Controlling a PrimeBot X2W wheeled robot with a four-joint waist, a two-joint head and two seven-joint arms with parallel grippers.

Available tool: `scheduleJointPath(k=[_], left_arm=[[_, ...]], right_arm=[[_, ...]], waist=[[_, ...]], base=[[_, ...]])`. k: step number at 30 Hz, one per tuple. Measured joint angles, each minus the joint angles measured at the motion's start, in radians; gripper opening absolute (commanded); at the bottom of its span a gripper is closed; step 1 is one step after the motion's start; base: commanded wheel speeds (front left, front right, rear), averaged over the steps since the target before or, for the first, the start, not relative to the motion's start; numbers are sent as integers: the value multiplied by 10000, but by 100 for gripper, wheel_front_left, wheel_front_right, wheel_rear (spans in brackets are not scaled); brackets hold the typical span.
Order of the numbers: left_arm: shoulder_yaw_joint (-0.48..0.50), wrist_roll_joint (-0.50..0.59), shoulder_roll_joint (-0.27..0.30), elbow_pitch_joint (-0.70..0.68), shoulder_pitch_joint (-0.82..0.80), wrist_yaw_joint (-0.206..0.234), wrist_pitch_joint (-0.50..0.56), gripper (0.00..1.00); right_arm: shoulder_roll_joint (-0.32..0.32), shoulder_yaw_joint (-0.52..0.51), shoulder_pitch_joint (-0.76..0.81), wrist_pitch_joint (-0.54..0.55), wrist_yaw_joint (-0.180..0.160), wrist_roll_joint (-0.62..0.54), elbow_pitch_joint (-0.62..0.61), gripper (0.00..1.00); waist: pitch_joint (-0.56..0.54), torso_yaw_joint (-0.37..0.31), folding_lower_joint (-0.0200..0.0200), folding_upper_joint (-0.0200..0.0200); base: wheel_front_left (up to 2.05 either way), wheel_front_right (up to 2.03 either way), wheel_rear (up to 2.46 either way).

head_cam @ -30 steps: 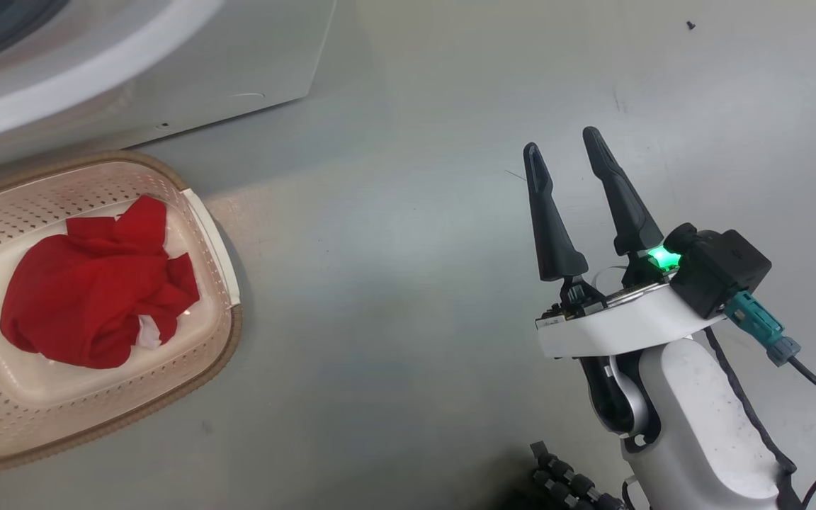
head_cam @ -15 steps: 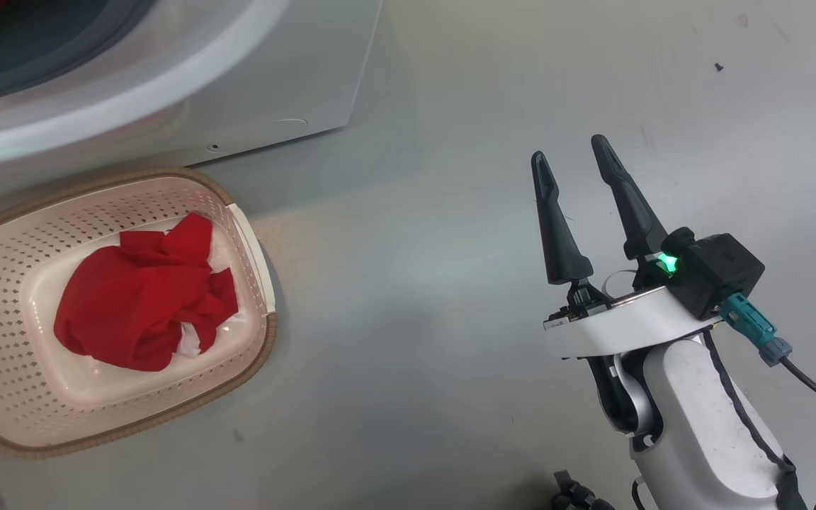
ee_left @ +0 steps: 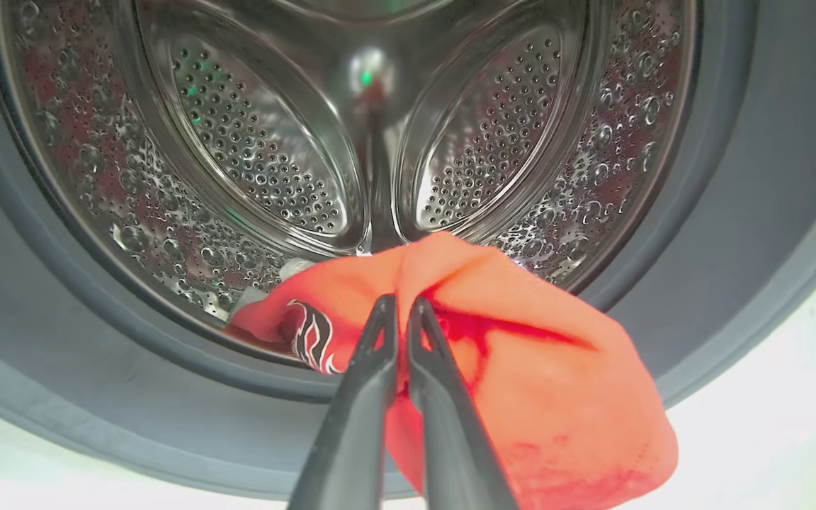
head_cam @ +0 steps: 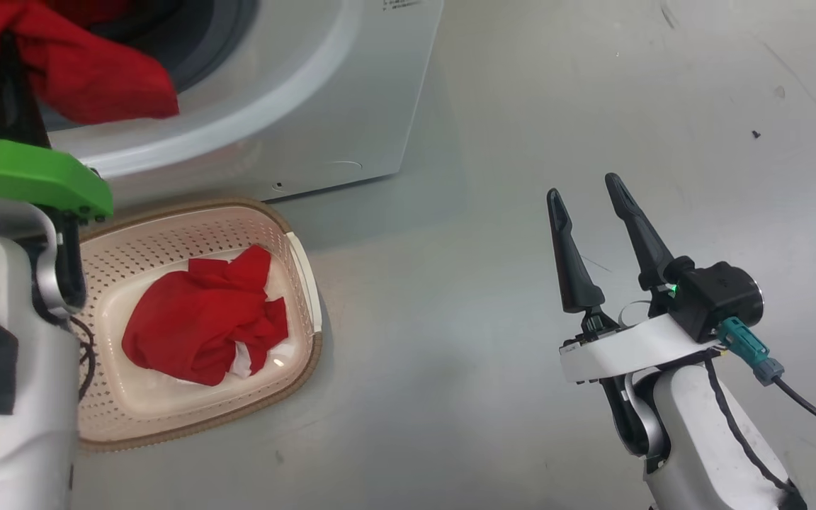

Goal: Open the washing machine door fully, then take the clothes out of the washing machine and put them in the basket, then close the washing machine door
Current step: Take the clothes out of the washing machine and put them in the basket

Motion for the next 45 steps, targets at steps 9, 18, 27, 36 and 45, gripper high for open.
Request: scheduleJointPath(k=[9, 18, 27, 36, 45], left_arm=[[-268, 86, -336, -646, 1182, -79, -1055, 0], [-389, 366, -430, -1666, 2170, -84, -1459, 0], [-295, 545, -477, -2901, 3064, 138, -1546, 0], [-280, 669, -512, -4197, 3811, 280, -1622, 0], [-224, 686, -571, -5064, 4782, 458, -1620, 0]], right_arm=[[-8, -303, 469, 0, 130, -192, 244, 100], [-48, -554, 1033, 0, 228, -357, 523, 100], [-44, -685, 1681, 0, 267, -445, 650, 100], [-33, -755, 2114, 0, 334, -522, 669, 100], [-19, -782, 2236, 0, 439, -608, 564, 100]], waist=[[-897, 476, 0, 0], [-1990, 883, 0, 0], [-2970, 1104, -1, 0], [-3653, 1296, -1, 0], [-3790, 1405, -1, 0]], base=[[0, 0, 0], [0, 0, 0], [0, 0, 0], [0, 0, 0], [0, 0, 0]])
